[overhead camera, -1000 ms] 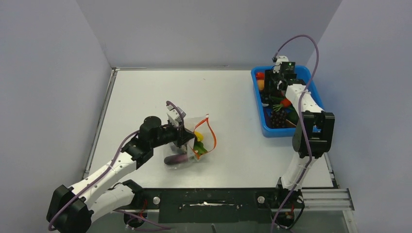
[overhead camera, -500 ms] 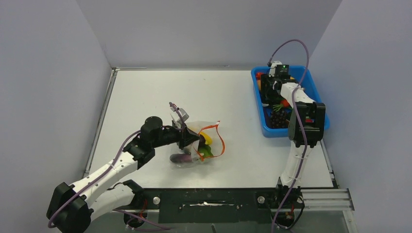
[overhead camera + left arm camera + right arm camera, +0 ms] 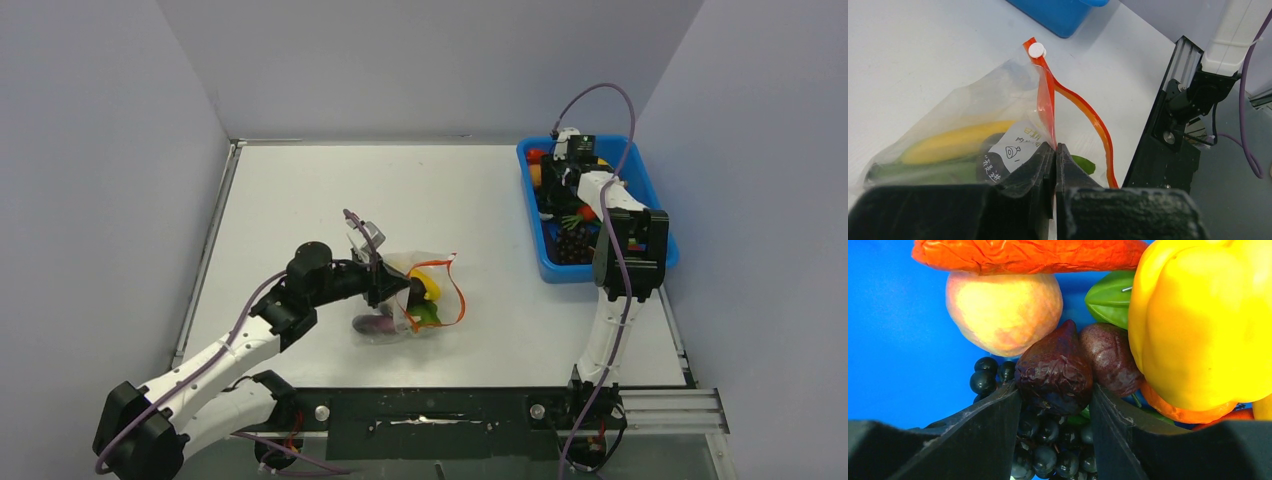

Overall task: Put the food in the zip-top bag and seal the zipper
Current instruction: Pick up the fake fruit from the bin, then place the fake fruit in the zipper food storage bag, then zip the zipper food storage bag at the center of the board.

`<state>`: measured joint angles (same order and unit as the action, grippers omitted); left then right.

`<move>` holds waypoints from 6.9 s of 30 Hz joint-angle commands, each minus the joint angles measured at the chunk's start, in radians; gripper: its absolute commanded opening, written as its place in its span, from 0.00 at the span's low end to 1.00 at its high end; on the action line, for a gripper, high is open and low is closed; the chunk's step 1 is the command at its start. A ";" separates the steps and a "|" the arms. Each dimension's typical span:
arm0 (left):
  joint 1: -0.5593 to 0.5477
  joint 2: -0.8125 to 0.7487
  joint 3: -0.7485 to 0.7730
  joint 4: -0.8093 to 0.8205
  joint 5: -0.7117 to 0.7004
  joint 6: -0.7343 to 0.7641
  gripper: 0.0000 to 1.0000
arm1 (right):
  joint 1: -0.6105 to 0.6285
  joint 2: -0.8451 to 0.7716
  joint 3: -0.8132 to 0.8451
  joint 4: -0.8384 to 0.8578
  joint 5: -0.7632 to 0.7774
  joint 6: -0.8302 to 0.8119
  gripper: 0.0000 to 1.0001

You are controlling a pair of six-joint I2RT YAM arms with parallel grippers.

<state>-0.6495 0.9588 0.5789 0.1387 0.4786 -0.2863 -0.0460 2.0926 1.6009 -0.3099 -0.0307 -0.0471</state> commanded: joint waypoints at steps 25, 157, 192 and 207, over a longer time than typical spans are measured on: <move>-0.009 -0.106 -0.025 0.103 -0.067 -0.177 0.00 | 0.052 -0.540 -0.358 0.006 0.007 0.196 0.43; -0.014 -0.227 0.069 0.021 0.233 -0.241 0.00 | 1.012 -1.294 -0.677 -0.352 -0.192 -0.600 0.54; -0.013 -0.237 0.285 -0.354 -0.058 0.123 0.50 | 0.988 -1.219 -0.685 -0.205 -0.264 -0.386 0.00; -0.014 -0.149 0.252 -0.172 0.213 0.333 0.58 | 0.856 -1.153 -0.628 -0.133 -0.302 -0.210 0.00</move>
<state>-0.6598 0.7845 0.7891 -0.1822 0.6044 -0.0174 0.8158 0.9291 0.9146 -0.5323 -0.2981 -0.3328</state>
